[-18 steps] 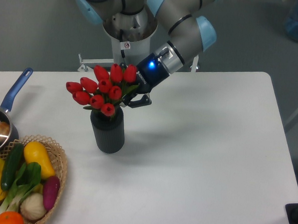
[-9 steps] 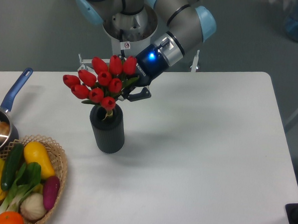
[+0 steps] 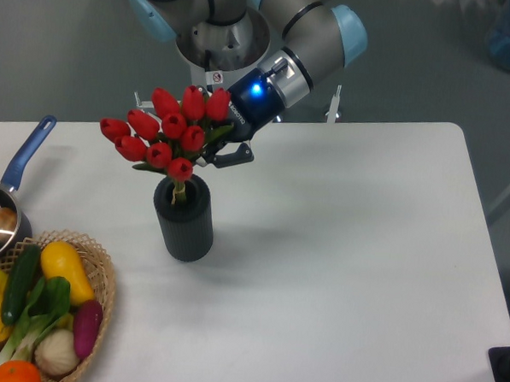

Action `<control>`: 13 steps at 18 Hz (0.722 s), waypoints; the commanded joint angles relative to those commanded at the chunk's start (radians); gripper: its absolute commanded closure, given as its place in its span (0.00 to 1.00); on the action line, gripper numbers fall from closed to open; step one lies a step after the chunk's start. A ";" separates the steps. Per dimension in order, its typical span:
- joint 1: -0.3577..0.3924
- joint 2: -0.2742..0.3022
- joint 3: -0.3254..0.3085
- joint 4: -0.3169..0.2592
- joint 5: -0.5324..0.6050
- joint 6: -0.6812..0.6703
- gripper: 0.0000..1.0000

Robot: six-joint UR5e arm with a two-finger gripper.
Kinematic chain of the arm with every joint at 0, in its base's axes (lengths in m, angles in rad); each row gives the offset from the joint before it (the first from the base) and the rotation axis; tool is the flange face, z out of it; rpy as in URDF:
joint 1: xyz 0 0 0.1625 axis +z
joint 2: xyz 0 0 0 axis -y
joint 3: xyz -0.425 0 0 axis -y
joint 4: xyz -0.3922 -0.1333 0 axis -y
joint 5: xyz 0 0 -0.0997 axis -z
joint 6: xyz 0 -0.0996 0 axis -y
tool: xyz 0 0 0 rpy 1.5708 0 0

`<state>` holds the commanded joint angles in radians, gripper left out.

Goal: Pick up the flowers from the vase
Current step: 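Lift the gripped tulips upward, drawing stems out of the vase, then raise the tulips higher until the stems clear the vase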

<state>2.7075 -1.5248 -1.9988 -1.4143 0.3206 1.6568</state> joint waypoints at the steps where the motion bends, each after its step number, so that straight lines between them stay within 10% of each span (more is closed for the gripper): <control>1: 0.000 0.000 0.005 0.000 0.002 -0.014 0.62; 13: 0.020 0.005 0.075 0.002 -0.057 -0.170 0.62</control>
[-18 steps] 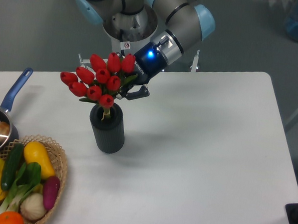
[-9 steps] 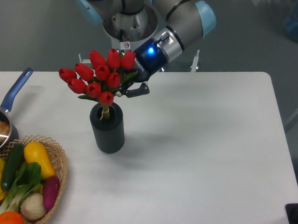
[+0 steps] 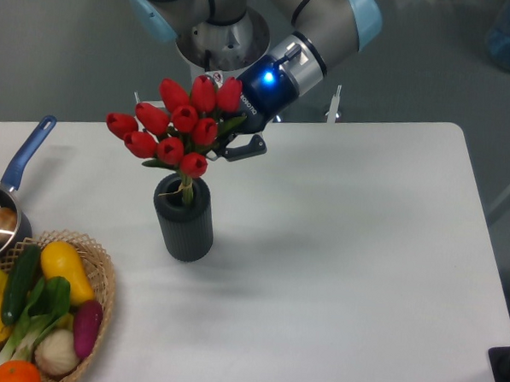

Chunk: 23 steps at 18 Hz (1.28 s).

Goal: Pick up the flowers from the vase
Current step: 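Raise the tulips higher until the stems clear the vase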

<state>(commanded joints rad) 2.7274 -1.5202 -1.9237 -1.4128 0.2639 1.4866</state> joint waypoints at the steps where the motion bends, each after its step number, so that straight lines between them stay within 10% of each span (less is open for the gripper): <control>1: 0.000 0.000 0.005 0.000 -0.002 -0.011 0.62; 23: 0.017 0.041 0.051 -0.002 -0.040 -0.132 0.63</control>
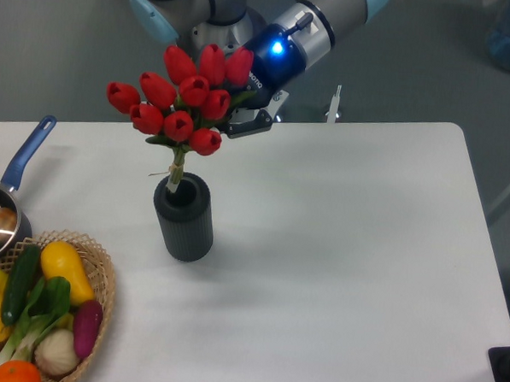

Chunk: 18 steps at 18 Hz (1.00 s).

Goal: Pick up the flowers from the vase
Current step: 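Raise the tulips higher until the stems clear the vase, then carry the tulip bunch away from the vase over the table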

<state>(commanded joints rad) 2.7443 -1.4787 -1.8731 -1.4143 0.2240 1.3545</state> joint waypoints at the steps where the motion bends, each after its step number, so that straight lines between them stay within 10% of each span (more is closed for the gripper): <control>1: 0.000 -0.003 0.009 0.002 0.000 -0.011 0.63; 18: 0.078 -0.112 0.144 0.083 0.161 -0.011 0.63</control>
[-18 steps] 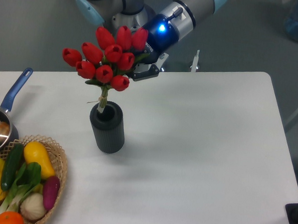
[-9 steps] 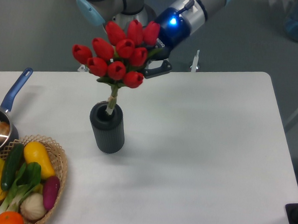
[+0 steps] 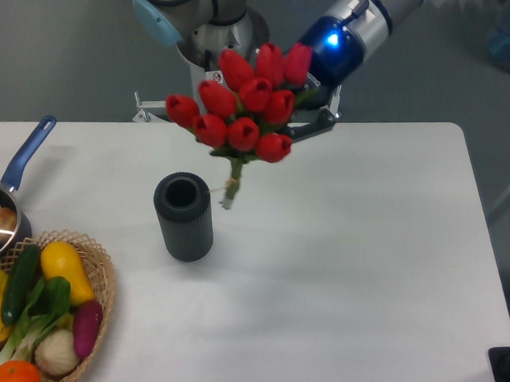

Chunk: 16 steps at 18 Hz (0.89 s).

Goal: Pick up the flowers from the vase
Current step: 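Carry the tulip bunch away from the vase over the table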

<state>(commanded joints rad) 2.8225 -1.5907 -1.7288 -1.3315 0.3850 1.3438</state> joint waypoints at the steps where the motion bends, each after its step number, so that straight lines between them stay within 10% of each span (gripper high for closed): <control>1: 0.000 -0.002 0.002 0.002 0.000 0.002 0.63; 16: 0.000 -0.091 0.032 0.083 0.161 0.071 0.63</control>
<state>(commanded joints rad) 2.8225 -1.6812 -1.6966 -1.2487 0.5461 1.4143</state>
